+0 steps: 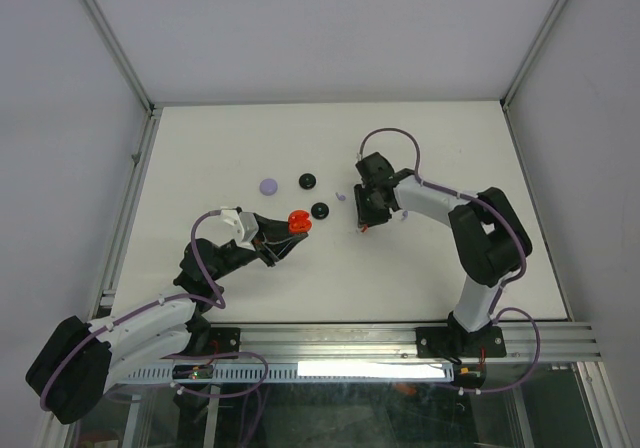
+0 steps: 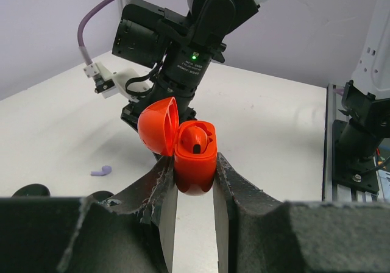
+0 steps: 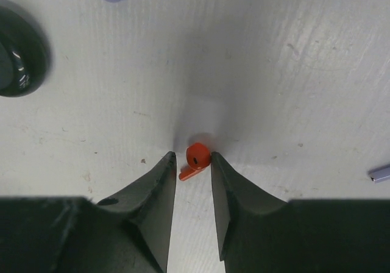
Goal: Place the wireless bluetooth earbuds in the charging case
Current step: Pick up the earbud from the center of the board.
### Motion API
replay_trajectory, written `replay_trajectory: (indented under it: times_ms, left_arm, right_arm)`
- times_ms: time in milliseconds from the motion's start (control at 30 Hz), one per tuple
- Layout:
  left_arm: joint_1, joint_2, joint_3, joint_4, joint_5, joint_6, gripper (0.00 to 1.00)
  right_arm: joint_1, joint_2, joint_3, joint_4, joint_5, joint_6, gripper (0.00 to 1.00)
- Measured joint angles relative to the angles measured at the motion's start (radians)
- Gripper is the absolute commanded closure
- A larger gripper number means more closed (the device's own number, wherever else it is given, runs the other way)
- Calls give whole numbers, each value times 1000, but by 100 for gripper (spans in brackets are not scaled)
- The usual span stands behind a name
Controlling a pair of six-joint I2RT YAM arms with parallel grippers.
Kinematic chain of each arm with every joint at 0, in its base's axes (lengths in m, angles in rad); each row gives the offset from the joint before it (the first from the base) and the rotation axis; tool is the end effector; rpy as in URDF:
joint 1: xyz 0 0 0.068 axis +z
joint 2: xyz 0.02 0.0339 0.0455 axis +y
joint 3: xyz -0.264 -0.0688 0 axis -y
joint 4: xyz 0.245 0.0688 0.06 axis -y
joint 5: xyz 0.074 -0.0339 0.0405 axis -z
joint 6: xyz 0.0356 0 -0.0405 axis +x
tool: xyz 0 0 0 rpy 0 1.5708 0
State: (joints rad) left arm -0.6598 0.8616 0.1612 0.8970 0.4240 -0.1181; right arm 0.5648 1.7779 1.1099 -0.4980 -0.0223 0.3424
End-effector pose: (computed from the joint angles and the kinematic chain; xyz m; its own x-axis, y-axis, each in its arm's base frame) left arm 0.1320 -0.1210 0.2226 0.0499 -0.1746 -0.9834 0.8896 0.4554 -0.0358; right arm 0.2926 0.1864 0.1665 -0.9135 -0.1815 -0.3641 -0.2504 0.9562 0.1515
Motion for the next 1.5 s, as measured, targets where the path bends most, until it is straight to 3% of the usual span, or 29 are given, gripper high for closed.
replay_trajectory:
  times_ms: [700,1000,1167,1333,1500]
  left_arm:
    - [0,-4,0,0,0,-1,100]
    - [0,-12,0,0,0,-1,100]
    - [0,-14,0,0,-2,-1,100]
    - [0,-15,0,0,-4,-1,100]
    - [0,-10,0,18,-4,-1,100]
  right_arm:
    - [74,47,60,-48,154,-44,72]
    - [111,82,108,-97,226,-60,86]
    - [124,78,106,-96,249,-64,87]
    - [130,26,58,-101,250,-67,88]
    - [137,-138,30,-107,242,-85,89]
